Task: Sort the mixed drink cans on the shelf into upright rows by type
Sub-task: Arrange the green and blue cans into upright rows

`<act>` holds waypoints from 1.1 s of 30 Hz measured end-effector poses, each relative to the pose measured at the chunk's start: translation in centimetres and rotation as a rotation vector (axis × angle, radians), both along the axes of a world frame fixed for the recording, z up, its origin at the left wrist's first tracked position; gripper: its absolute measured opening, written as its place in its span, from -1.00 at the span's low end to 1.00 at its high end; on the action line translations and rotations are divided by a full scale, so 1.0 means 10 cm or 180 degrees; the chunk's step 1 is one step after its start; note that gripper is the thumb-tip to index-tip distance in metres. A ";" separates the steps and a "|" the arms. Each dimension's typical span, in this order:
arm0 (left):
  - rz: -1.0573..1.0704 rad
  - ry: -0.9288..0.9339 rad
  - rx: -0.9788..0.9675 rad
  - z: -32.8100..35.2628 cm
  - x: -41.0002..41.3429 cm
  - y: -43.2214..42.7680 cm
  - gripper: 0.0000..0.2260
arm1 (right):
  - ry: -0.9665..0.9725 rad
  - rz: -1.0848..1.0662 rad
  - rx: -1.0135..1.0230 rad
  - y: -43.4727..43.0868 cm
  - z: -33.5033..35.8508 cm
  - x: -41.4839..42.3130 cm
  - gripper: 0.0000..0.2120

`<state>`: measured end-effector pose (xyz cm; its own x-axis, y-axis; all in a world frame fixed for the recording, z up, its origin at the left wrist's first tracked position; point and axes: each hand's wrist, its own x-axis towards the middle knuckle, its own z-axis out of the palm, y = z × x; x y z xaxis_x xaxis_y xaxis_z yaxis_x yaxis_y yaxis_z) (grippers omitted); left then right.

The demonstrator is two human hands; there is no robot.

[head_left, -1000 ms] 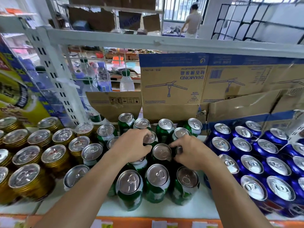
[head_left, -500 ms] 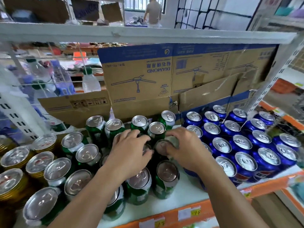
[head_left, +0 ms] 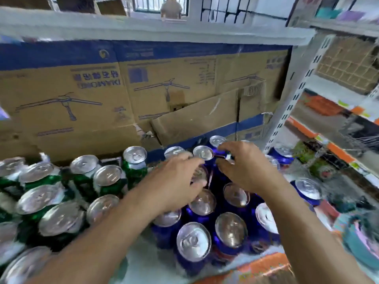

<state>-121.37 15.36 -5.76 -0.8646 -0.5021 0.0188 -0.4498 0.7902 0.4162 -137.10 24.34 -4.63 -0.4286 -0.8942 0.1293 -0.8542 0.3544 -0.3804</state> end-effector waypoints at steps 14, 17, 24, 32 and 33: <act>0.0260 -0.0577 -0.0191 -0.27 -1.85 0.03 -0.41 | -0.0470 -0.0471 0.0632 0.33 -0.25 -1.75 -0.42; 0.0346 -0.0224 -0.0202 -0.38 -1.85 -0.01 -0.46 | -0.0711 -0.0230 0.0638 0.37 -0.26 -1.89 -0.39; 0.0459 0.0243 -0.0364 -0.44 -1.82 -0.01 -0.57 | -0.1430 -0.0106 0.0518 0.46 -0.45 -2.14 -0.26; 0.0516 0.0198 -0.0235 -0.45 -1.86 -0.04 -0.54 | -0.2251 0.0241 0.0082 0.37 -0.58 -2.24 -0.42; 0.0525 0.0204 -0.0227 -0.45 -1.87 -0.04 -0.55 | -0.2440 0.0265 0.0030 0.37 -0.60 -2.25 -0.42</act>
<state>-140.06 14.99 -10.28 -0.7665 -0.6325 0.1117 -0.5503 0.7364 0.3936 -159.62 28.02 -10.59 -0.3266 -0.9270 -0.1845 -0.3772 0.3068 -0.8738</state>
